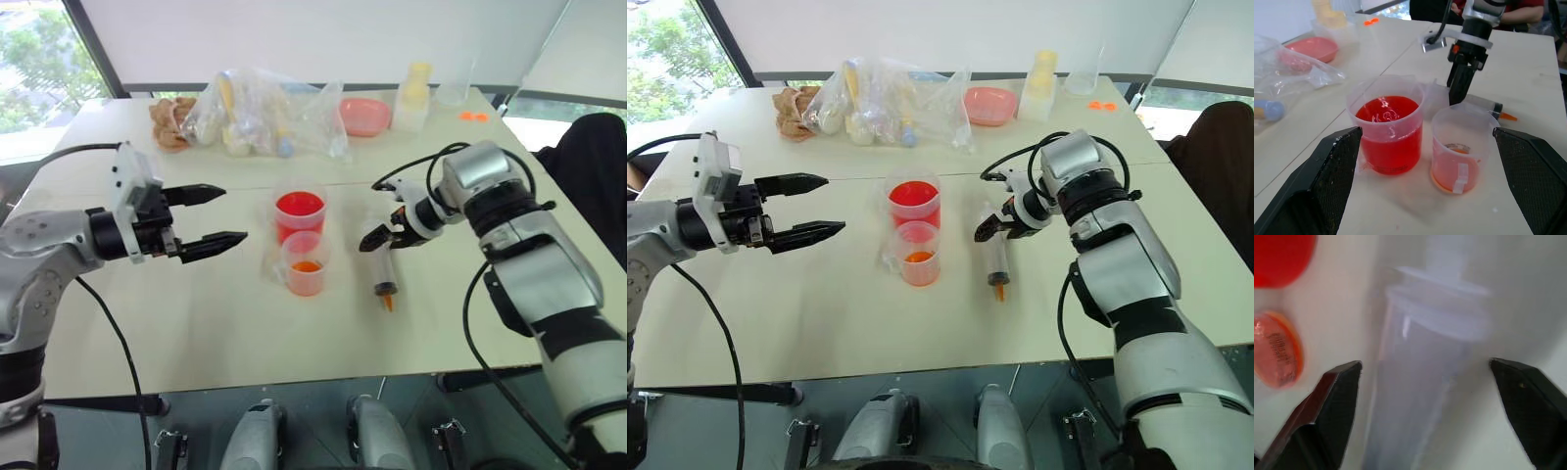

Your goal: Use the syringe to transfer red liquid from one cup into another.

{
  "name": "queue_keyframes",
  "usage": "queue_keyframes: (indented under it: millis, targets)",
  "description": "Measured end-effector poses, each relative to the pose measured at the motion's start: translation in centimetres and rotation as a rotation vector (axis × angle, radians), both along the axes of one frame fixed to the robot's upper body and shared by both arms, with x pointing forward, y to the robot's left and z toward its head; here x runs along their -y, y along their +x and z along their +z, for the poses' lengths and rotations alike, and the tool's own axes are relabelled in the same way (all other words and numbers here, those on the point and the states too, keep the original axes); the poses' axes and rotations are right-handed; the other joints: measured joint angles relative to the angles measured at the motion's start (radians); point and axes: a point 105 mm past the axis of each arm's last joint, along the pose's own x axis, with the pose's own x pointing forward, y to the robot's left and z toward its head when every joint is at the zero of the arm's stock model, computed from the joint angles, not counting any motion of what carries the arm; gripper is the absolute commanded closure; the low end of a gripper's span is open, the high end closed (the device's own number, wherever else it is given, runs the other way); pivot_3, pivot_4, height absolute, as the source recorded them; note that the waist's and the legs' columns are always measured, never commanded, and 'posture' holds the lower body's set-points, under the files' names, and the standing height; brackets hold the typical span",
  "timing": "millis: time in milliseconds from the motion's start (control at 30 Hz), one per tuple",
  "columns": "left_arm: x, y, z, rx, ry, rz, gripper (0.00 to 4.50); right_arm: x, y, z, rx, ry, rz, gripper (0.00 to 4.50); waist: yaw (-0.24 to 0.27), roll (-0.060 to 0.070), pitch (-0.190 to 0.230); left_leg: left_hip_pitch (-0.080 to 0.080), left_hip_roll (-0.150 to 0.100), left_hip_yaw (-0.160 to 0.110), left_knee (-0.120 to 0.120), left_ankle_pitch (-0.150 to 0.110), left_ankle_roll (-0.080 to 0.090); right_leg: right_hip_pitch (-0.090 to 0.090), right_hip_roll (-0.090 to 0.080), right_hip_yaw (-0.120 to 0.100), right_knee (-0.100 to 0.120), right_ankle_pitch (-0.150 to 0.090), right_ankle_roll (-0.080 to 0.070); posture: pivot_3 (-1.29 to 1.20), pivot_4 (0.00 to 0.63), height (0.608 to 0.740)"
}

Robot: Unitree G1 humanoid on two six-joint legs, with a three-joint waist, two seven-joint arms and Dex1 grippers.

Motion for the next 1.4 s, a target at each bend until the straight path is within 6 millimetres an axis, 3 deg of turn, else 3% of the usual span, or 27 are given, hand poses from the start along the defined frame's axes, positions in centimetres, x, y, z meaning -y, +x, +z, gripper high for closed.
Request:
queue_keyframes:
  millis: [67,133,367,433,500,600,667,733,900,1000,1067,1267,1400]
  targets:
    - [-0.1,0.1,-0.2,0.0,-0.005,0.013,0.0,0.3,0.4,-0.5,0.015,-0.019,-0.021,2.44,-0.008,-0.002,-0.001,0.003,0.0,-0.001,0.0,0.0,-0.001,0.004,0.0,0.0,0.0,0.0,-0.001,0.0,0.15,0.74]
    - [-0.2,0.1,-0.3,0.001,-0.015,0.028,0.0,-0.1,0.6,-0.7,0.017,0.011,-0.025,3.04,-0.017,-0.002,-0.001,0.006,0.0,-0.001,0.0,0.0,-0.001,0.006,0.0,0.0,0.0,0.0,-0.001,0.0,0.15,0.74]
    - [-0.3,0.3,-0.1,0.014,-0.025,0.041,0.0,0.2,0.4,-0.7,0.006,0.054,-0.045,3.05,-0.017,-0.002,-0.001,0.011,0.0,-0.002,0.0,0.001,-0.001,0.011,0.0,0.001,0.0,-0.001,-0.003,0.0,0.15,0.74]
    - [-0.9,0.6,0.6,0.028,-0.04,0.057,0.0,0.7,0.8,0.4,0.055,0.087,-0.032,3.05,-0.016,-0.001,0.0,0.005,0.0,-0.002,0.0,0.001,-0.001,0.005,0.0,0.001,0.0,0.0,-0.001,0.0,0.15,0.74]
    - [-1.9,1.3,1.7,0.047,-0.056,0.092,0.0,1.0,2.2,4.0,0.233,0.144,0.013,3.05,-0.017,0.003,0.003,-0.004,-0.001,-0.001,0.001,0.002,-0.004,-0.004,0.0,0.002,0.001,0.003,0.004,0.0,0.15,0.74]
    - [-2.9,2.6,3.3,0.091,-0.093,0.133,0.0,0.1,3.4,12.5,0.644,0.204,0.157,3.05,-0.02,0.005,0.005,-0.004,-0.001,0.0,-0.001,0.002,-0.004,-0.005,0.0,0.001,0.001,0.003,0.005,0.0,0.15,0.74]
    - [-3.5,4.2,4.4,0.148,-0.123,0.174,0.0,-1.9,2.4,18.3,0.968,0.295,0.27,3.05,-0.02,0.004,0.004,-0.003,0.001,0.0,-0.002,0.002,-0.004,-0.005,0.002,-0.001,0.001,0.003,0.005,0.0,0.15,0.74]
    - [-3.8,5.8,4.6,0.167,-0.132,0.197,0.0,-4.4,0.7,21.4,1.207,0.441,0.321,3.05,-0.021,0.003,0.003,-0.003,0.002,-0.001,-0.003,0.002,-0.003,-0.004,0.004,-0.001,0.001,0.003,0.004,0.0,0.15,0.74]
    - [-3.6,8.4,4.1,0.164,-0.131,0.204,0.0,-8.8,-0.8,20.2,1.285,0.673,0.294,3.05,-0.019,0.003,0.004,-0.004,0.002,-0.001,-0.002,0.002,-0.004,-0.005,0.002,0.0,0.002,0.003,0.004,0.0,0.15,0.74]
    - [-3.6,9.4,5.4,0.214,-0.133,0.217,0.0,-11.3,-2.4,21.9,1.352,0.859,0.266,3.05,-0.017,0.002,0.004,-0.004,0.001,-0.003,-0.002,0.002,-0.004,-0.006,0.002,0.0,0.004,0.003,0.004,0.0,0.15,0.74]
    - [-2.7,9.3,6.1,0.232,-0.115,0.178,0.0,-12.6,-3.5,21.9,1.381,0.886,0.307,3.05,-0.017,0.002,0.004,-0.004,0.001,-0.003,-0.002,0.002,-0.004,-0.005,0.001,0.0,0.004,0.003,0.004,0.0,0.15,0.74]
    - [-1.8,8.9,7.8,0.268,-0.108,0.123,0.0,-12.3,-1.0,15.1,1.266,0.786,0.23,3.05,-0.018,0.001,0.004,-0.004,-0.001,-0.003,-0.001,0.002,-0.004,-0.004,0.0,0.0,0.003,0.003,0.004,0.0,0.15,0.74]
    - [-0.5,8.2,8.7,0.269,-0.119,0.051,0.0,-12.5,-0.5,14.0,1.262,0.74,0.244,3.05,-0.023,0.001,0.004,-0.004,0.0,-0.003,-0.002,0.002,-0.004,-0.006,0.0,0.0,0.004,0.003,0.005,0.0,0.15,0.74]
